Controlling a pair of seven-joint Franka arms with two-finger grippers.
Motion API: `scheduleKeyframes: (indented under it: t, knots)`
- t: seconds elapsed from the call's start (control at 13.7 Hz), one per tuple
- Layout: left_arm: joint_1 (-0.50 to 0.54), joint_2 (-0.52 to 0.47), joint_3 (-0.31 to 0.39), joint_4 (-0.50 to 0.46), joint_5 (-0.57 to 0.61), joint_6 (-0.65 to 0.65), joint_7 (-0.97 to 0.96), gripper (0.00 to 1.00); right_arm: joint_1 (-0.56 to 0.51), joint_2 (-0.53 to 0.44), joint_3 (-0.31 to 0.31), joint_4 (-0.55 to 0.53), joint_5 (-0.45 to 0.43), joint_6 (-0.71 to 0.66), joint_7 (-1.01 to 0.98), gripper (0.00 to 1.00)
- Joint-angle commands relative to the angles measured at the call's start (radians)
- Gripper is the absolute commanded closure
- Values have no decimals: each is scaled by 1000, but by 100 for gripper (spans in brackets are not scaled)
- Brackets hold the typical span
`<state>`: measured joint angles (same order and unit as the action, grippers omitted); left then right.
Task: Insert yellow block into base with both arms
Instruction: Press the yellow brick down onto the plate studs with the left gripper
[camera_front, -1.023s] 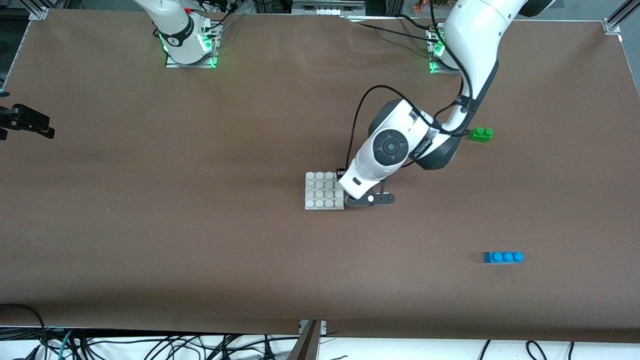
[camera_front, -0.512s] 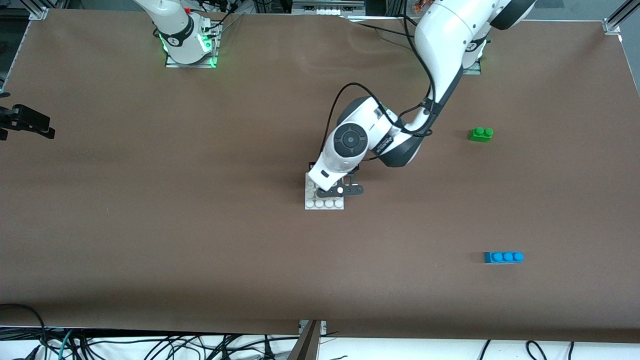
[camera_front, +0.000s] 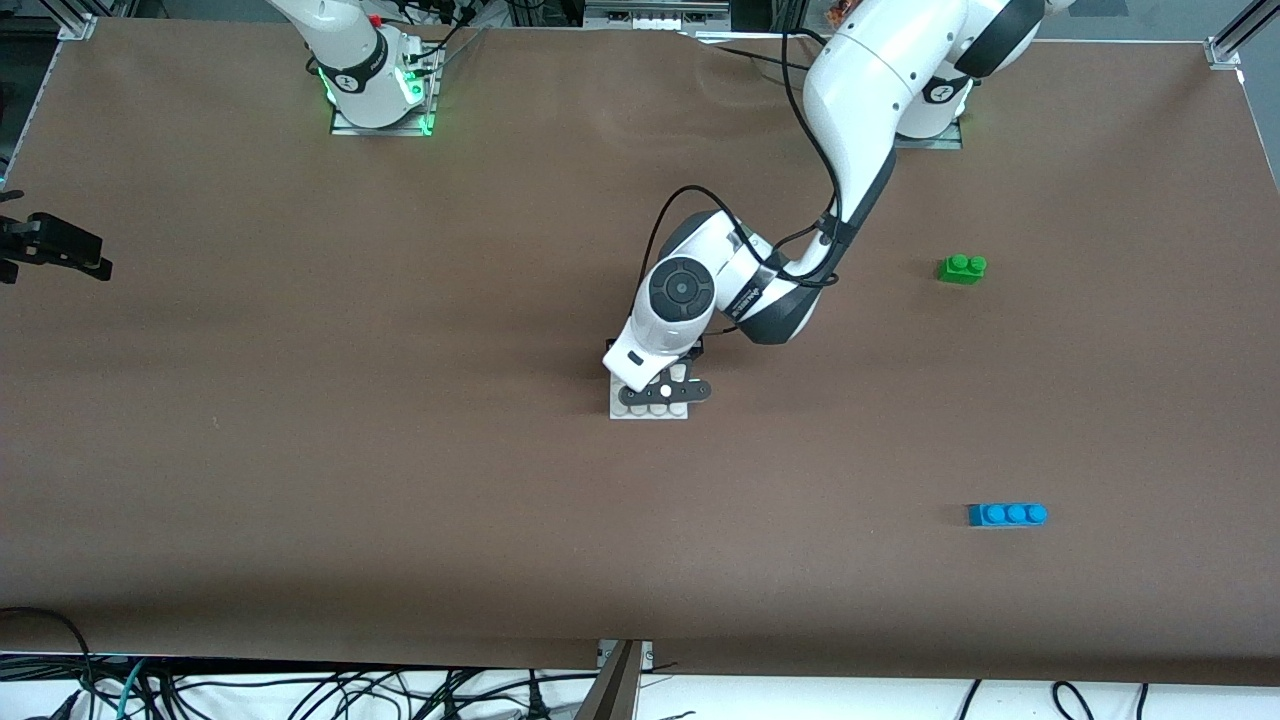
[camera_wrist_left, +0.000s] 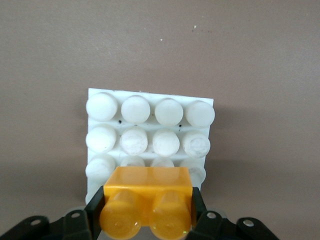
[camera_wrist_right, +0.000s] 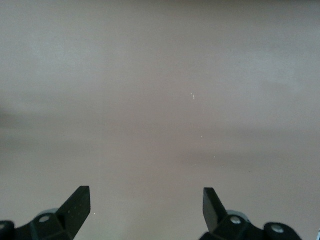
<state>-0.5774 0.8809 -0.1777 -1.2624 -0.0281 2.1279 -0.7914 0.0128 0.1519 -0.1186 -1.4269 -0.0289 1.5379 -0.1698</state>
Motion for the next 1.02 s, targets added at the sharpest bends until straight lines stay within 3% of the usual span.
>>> scheduleKeyframes:
  t: [0.0, 0.95]
  knots:
    - [-28, 23, 27, 38, -1, -2, 0, 66, -14, -6, 14, -9, -12, 11, -2, 0]
    - [-48, 32, 29, 21, 89, -6, -3, 64, -16, -5, 14, -10, -13, 10, 0, 0]
